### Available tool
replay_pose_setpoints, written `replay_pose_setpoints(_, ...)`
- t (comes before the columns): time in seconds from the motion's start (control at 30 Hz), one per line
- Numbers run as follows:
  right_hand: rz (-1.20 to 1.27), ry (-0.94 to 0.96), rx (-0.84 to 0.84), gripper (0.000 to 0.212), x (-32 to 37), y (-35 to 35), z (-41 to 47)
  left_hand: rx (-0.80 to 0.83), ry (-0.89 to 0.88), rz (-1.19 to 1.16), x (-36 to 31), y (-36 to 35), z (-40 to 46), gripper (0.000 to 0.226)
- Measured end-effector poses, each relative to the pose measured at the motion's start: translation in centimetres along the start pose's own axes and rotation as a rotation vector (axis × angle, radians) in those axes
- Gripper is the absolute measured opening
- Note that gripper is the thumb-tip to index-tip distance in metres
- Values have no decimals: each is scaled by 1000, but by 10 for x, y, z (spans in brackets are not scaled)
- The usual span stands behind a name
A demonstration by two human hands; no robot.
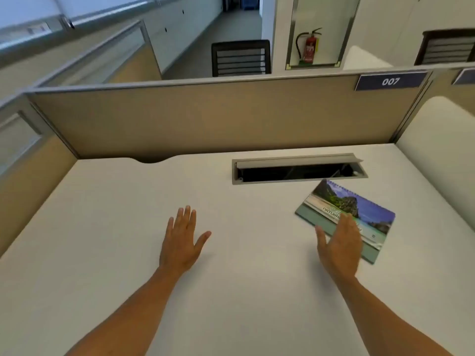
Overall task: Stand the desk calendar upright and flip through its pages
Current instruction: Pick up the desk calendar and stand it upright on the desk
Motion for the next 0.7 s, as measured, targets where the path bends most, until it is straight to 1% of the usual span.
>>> replay_pose_setpoints(0.07, 9, -167, -46, 75, -13, 7, -3, 76, 15, -9, 0, -15, -18, 87)
replay_pose_setpoints(0.13, -24, -320, -51, 76, -29, 14, -6, 137, 61, -13, 2, -34, -43, 90)
replay_pose_setpoints(0.2, -23, -460, -4, 80, -40, 16, -7, 165, 96, -37, 4, -47, -58, 92)
replay_pose_setpoints(0.27, -19, -562, 40, 83, -46, 16, -3, 158, 116, -54, 5, -49, -61, 90)
replay_pose_setpoints(0.33, -21, -634, 71, 84, -50, 16, 4, 154, 124, -64, 5, -52, -62, 87)
replay_pose_setpoints(0.47, 51, -811, 93, 81, -54, 15, 19, 128, 126, -78, 5, -53, -62, 86)
replay_pose_setpoints(0.7, 121, -926, 96, 77, -62, 21, 33, 121, 116, -64, 5, -55, -61, 85)
Point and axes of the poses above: each hand's wrist, its own z-axis towards the middle knuckle, its own y-axis out of the back of the hand, x = y × z, the point moved 3 cm from there along z, towards the middle knuckle, and after that the axes turned 6 degrees about z, right-handed, at the moved point
